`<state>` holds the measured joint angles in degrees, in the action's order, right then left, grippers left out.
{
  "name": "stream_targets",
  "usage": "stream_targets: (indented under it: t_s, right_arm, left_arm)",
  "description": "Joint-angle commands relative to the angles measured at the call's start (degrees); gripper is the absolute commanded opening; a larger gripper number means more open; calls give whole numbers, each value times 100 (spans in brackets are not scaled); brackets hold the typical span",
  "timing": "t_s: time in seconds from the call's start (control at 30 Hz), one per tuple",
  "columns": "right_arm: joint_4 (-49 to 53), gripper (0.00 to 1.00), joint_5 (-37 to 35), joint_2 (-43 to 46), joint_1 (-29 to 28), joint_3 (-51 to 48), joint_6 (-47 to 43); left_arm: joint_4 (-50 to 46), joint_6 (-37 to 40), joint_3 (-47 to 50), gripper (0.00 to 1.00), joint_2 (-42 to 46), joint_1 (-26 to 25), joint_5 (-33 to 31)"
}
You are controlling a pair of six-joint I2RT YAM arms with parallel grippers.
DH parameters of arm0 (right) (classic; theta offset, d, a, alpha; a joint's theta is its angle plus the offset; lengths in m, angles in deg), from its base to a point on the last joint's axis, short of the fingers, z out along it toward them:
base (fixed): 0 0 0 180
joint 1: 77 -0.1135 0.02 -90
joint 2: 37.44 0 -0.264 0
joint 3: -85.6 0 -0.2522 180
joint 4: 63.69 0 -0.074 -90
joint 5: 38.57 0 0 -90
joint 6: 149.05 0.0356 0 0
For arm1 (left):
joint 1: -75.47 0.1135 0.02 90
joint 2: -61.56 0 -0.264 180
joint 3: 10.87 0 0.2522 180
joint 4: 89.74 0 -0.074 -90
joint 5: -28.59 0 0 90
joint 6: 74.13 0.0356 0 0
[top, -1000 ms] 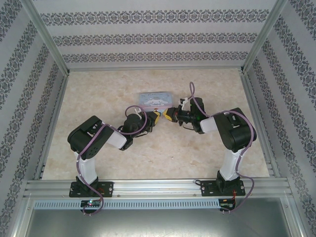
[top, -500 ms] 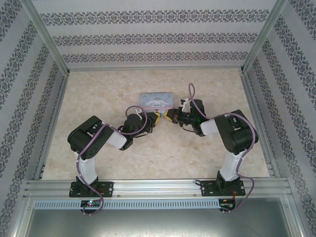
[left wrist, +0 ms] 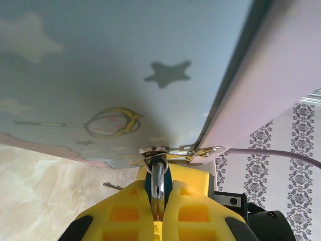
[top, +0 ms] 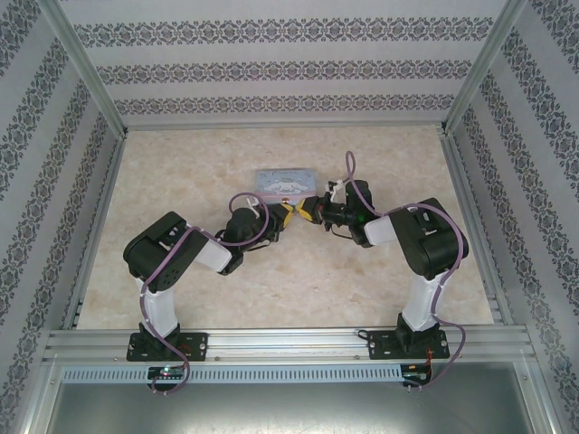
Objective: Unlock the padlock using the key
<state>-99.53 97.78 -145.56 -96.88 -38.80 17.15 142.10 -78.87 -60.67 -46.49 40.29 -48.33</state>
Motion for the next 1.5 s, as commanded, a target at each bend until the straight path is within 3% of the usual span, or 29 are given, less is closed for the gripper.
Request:
stream_targets:
  t_s: [0.0, 0.27, 0.43, 0.77, 1.1, 1.37, 1.47]
  right_arm:
    - [-604, 0, -92, -61, -25, 104, -140]
    - [-599, 0, -134, -124, -244, 339, 94]
    - [-492, 30, -190, -69, -217, 329, 53]
    - [-117, 54, -114, 303, -57, -215, -295]
    - [1288, 56, -116, 1363, 80, -1115, -1451]
    - [3692, 53, -644, 2360, -102, -510, -2927]
    - [4786, 53, -1181, 2750, -288, -107, -3731]
  left_arm:
    - [505, 156, -126, 0, 197, -481, 1570]
    - [458, 228, -47, 0, 101, -481, 1496]
    - [453, 382, 174, 0, 91, -473, 1112]
    - [400, 517, 370, 0, 74, -438, 623]
    - [151, 544, 290, 0, 134, -315, 859]
    - [-152, 540, 257, 0, 257, -229, 934]
    - [-406, 526, 172, 0, 351, -205, 993]
